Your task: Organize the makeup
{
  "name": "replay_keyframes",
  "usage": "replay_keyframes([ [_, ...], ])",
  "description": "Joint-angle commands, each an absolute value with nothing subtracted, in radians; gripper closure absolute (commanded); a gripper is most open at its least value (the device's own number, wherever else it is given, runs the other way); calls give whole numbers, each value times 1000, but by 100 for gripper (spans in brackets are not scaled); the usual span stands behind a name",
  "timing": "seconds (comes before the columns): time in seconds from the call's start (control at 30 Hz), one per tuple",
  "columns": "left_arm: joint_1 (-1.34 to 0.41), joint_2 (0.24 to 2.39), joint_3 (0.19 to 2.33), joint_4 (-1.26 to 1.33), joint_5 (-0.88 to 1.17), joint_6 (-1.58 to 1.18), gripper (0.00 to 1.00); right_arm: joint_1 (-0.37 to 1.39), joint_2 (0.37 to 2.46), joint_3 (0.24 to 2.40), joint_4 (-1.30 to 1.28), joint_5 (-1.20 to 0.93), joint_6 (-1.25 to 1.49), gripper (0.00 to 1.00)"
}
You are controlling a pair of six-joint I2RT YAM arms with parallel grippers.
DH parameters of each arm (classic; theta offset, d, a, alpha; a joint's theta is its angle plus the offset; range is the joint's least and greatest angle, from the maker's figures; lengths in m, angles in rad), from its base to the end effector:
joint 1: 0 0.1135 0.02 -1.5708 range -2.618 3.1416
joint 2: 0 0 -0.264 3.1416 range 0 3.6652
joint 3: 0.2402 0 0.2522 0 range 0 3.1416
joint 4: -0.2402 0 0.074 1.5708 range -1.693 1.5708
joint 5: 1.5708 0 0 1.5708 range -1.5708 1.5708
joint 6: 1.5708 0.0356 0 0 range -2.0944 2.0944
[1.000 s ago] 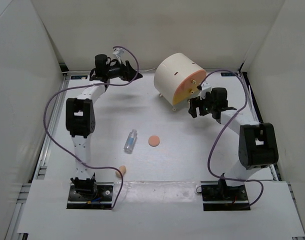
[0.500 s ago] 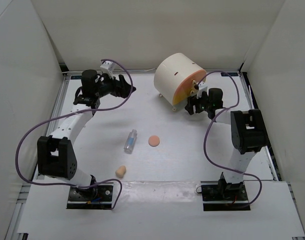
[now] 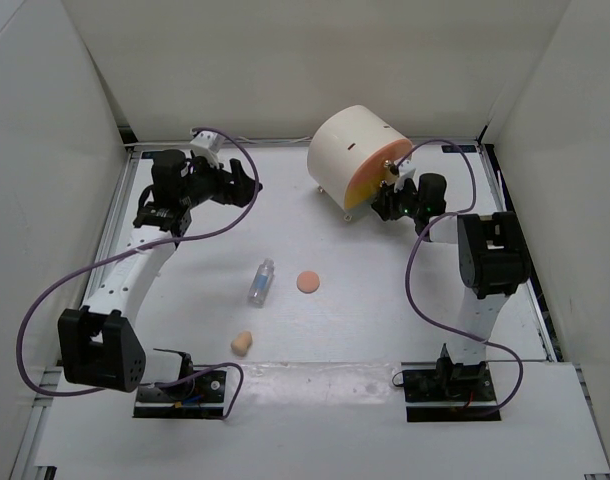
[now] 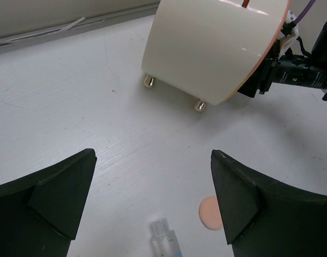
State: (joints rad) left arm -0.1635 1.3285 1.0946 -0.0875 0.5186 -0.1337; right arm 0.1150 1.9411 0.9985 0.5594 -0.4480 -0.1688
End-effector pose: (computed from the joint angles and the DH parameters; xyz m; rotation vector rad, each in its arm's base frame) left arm 0.3014 -0.0676 0.3382 0.3861 1.8675 -0.6913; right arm 0.4020 0.0620 0.1570 -0.5617 1.8518 0.4008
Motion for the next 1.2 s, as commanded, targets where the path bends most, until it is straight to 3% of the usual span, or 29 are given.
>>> replay_keyframes([
  [0.0,-169,1282,1126,-135,491,-106,2,110,1951,1058,657,-489,-172,52],
  [0.1,-170,1276,1129,-147,479,-106,2,113,1957,1063,687,-499,-160,61],
  [0.3,-178,1270,1138,-167,473,-100,2,110,1957,1057,715,-512,-137,65],
  [0.67,-187,1261,1135,-163,469,-100,2,114,1884,957,684,-511,-129,92],
  [1.17,-186,1200,1081,-160,485,-118,2,141,1537,667,499,-383,-69,92],
])
